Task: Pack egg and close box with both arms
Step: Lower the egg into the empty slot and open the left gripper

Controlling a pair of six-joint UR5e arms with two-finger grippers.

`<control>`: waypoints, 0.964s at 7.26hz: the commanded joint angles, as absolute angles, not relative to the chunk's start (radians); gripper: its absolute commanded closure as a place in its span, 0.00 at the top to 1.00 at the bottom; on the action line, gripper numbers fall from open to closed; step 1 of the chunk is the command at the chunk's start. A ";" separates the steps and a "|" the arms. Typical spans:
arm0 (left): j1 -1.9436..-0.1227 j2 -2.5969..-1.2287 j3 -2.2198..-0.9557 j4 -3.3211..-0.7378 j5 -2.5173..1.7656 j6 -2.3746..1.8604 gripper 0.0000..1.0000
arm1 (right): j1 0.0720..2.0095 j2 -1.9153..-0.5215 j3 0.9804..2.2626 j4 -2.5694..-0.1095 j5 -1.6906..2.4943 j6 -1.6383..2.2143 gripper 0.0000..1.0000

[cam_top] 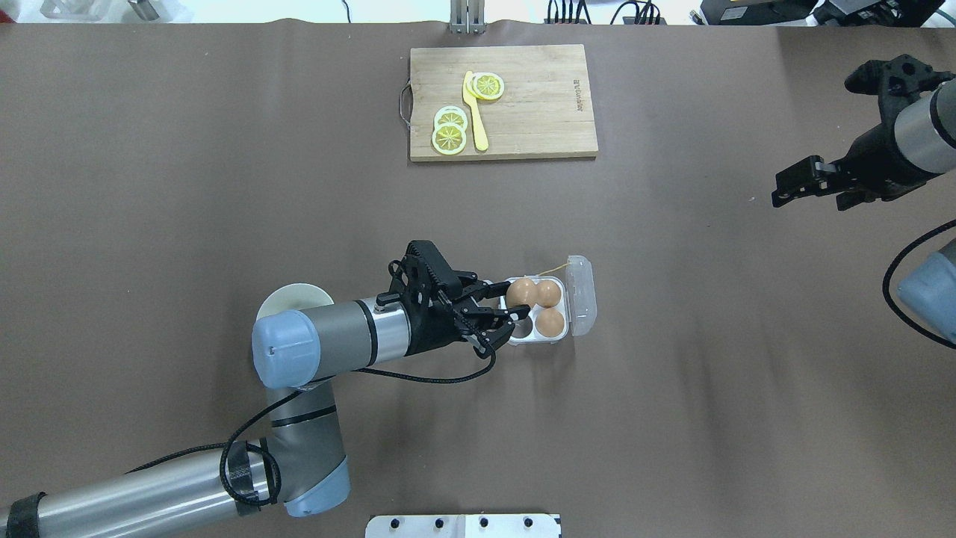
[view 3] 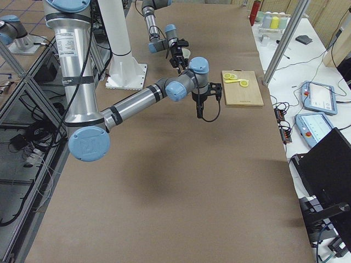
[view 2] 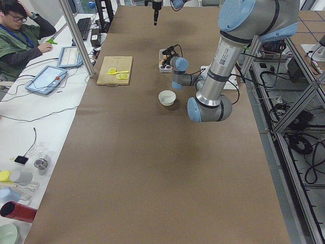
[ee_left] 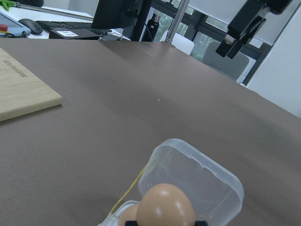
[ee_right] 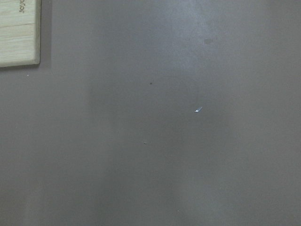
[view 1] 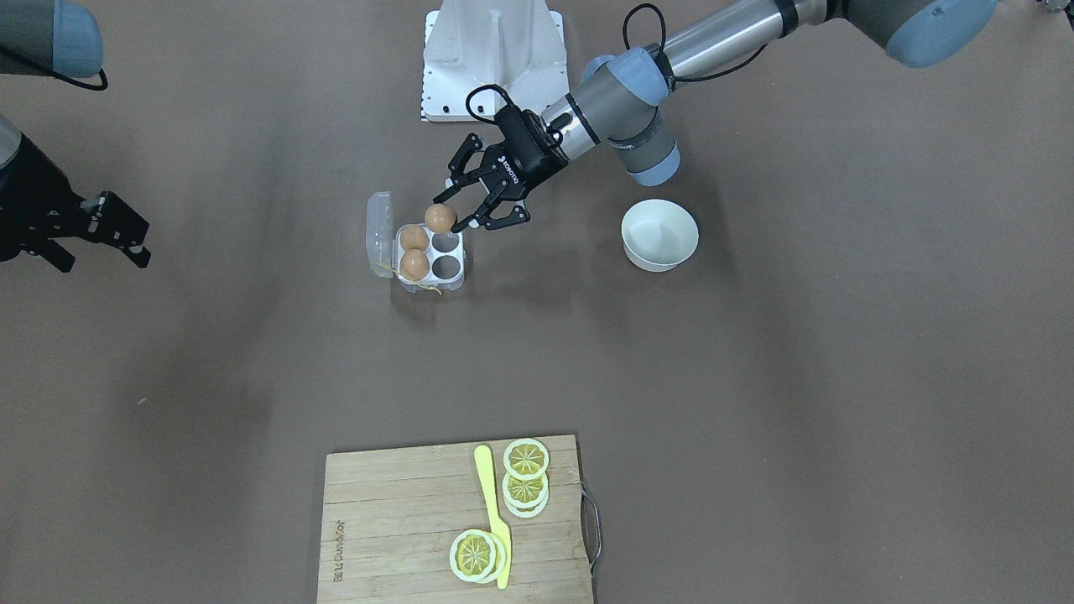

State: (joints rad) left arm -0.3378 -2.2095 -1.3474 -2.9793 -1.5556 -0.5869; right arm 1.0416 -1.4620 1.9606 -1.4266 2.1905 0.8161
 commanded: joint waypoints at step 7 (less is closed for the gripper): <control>-0.310 -2.220 -1.287 -2.971 -1.552 -0.520 0.00 | 1.042 -1.456 1.959 -1.427 2.191 0.818 1.00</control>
